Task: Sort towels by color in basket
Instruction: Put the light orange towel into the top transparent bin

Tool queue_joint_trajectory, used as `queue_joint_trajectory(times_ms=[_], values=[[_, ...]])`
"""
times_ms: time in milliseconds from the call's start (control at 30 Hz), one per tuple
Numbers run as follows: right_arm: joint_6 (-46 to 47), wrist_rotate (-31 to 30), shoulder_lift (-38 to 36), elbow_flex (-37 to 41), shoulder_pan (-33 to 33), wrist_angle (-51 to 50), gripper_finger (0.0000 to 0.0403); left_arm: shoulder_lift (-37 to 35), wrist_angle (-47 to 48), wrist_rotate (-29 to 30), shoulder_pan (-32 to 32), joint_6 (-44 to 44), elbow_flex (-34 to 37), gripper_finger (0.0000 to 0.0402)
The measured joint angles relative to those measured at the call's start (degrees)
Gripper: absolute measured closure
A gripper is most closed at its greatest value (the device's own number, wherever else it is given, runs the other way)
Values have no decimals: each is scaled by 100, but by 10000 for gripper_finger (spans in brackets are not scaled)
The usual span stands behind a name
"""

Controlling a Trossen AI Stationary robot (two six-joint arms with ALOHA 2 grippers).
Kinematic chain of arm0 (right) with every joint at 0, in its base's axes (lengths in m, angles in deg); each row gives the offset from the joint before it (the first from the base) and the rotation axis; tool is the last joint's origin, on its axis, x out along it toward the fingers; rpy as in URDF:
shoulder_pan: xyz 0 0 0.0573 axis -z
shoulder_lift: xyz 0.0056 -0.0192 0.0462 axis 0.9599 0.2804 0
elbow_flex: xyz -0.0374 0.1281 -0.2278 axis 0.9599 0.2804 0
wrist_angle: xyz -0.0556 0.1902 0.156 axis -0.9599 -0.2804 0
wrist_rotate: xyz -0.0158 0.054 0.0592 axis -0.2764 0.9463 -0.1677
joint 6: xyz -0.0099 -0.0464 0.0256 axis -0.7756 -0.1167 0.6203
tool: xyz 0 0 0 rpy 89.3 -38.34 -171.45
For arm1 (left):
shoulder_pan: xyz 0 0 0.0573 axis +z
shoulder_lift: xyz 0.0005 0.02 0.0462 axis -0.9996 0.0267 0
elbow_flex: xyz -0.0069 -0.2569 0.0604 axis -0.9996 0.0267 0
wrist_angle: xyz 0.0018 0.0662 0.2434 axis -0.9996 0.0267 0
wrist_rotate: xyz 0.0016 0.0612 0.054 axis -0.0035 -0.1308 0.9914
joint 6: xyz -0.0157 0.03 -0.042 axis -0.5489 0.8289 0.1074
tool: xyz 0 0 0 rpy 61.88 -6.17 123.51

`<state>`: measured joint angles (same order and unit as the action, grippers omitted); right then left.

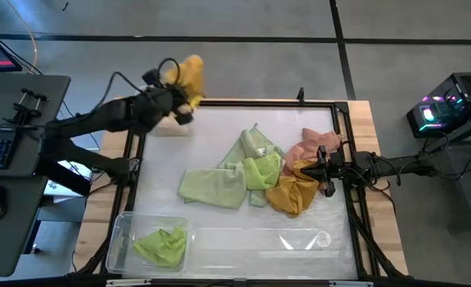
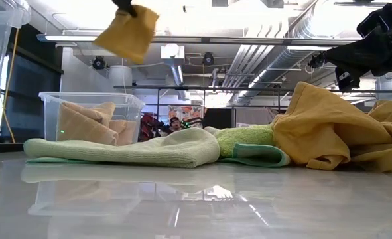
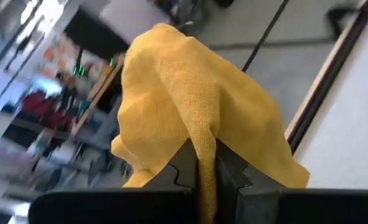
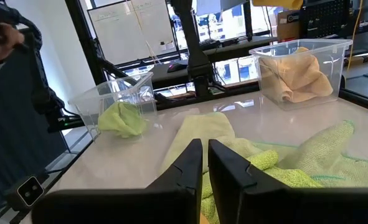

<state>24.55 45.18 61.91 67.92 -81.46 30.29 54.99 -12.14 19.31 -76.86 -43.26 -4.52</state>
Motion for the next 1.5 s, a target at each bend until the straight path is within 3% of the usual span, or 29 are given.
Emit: queue_joint_trajectory(times_ms=[167,333,533,733,933,1100,1267,1400,1500], values=[[0,0,0,-1,0,2,380,-145,543,-10,768,-751,522,390],[1,0,0,-1,-1,2,380,-174,475,-221,1419,-1131,1422,385],[1,0,0,-1,-1,2,380,-173,455,-1587,1882,-1436,2104,338],[1,0,0,-1,0,0,380,-176,789,-2594,1978,-1976,1964,281],[2,0,0,0,-2,2,380,-181,1303,-2668,2129,-2557,1366,254],[0,1,0,-1,-1,1,380,-184,1576,-3276,2456,-2781,1209,269],[2,0,0,1,-2,0,380,-34,1382,-3388,2980,-2779,1635,312],[2,0,-2,-1,-2,1,380,231,1050,-4009,3378,-2549,2059,350],[2,1,-2,0,-1,2,380,483,793,-4141,3604,-2429,2242,373]])
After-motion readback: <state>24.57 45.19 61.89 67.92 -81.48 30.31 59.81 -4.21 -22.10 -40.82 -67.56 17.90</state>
